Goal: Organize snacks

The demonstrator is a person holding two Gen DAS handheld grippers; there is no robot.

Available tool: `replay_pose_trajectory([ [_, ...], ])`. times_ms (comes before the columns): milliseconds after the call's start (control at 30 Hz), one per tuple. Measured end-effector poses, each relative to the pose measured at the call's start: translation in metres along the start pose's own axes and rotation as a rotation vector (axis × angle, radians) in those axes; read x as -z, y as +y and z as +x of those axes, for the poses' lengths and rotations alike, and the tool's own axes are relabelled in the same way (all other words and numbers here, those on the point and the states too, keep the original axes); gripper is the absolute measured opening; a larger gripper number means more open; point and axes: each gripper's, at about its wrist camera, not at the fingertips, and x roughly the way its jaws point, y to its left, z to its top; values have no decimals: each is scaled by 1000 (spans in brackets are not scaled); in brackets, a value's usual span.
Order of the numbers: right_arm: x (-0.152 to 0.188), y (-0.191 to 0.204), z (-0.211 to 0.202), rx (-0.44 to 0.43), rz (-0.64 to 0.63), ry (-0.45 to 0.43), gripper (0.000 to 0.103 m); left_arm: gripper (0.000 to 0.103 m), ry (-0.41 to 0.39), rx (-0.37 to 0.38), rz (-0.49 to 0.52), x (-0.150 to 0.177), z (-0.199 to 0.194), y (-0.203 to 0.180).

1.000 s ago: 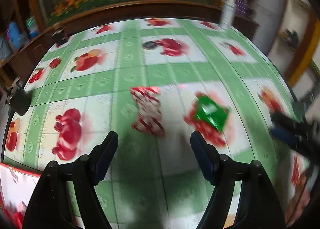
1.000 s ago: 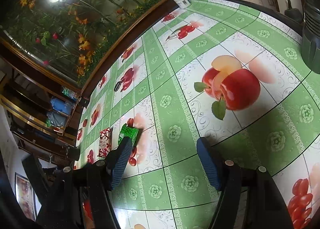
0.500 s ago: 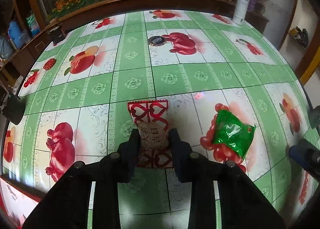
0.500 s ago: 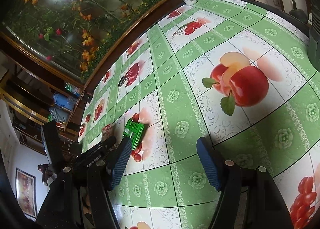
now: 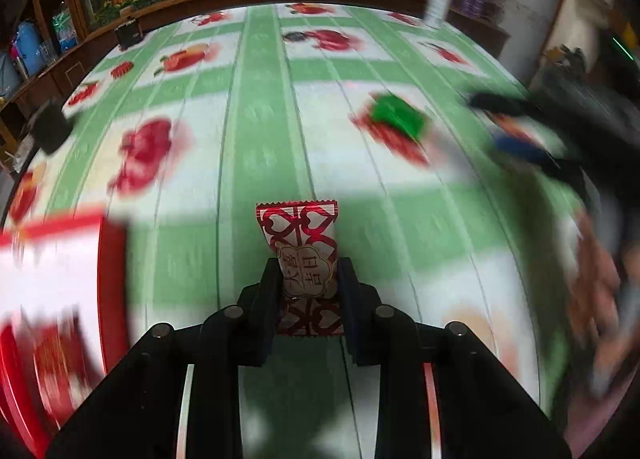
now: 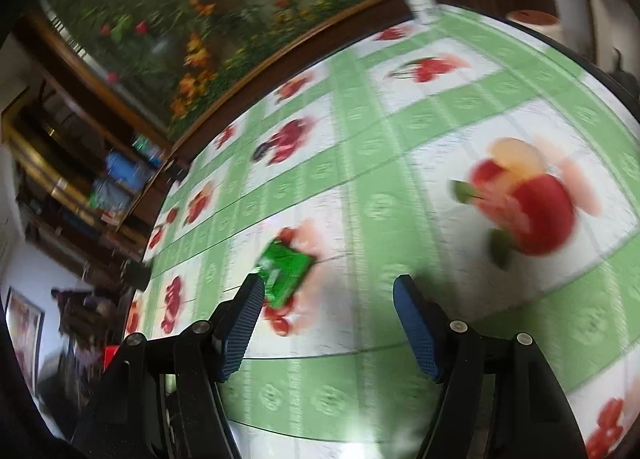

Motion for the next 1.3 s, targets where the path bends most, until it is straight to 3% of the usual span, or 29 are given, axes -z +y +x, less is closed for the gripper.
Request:
replay_pose_trajectory([
  [133, -1, 33, 14, 6, -129, -15, 70, 25, 2, 35, 10, 37, -24, -6],
  [233, 1, 63, 30, 59, -256, -42, 70, 25, 17, 64, -3, 54, -36, -8],
  [433, -1, 70, 68, 177, -311, 12, 69, 25, 18, 77, -16, 64, -43, -8],
  [700, 10, 75, 68, 290, -409, 11, 57, 25, 20, 79, -56, 66, -44, -2],
  [733, 11, 76, 68, 310, -418, 9, 46, 25, 19, 76, -62, 66, -44, 0],
  [967, 24, 67, 49, 359, -406, 45, 44, 25, 12, 47, -90, 67, -45, 9],
  [1300, 93, 38, -29, 273, -428, 134, 44, 26, -1, 49, -88, 69, -47, 13],
])
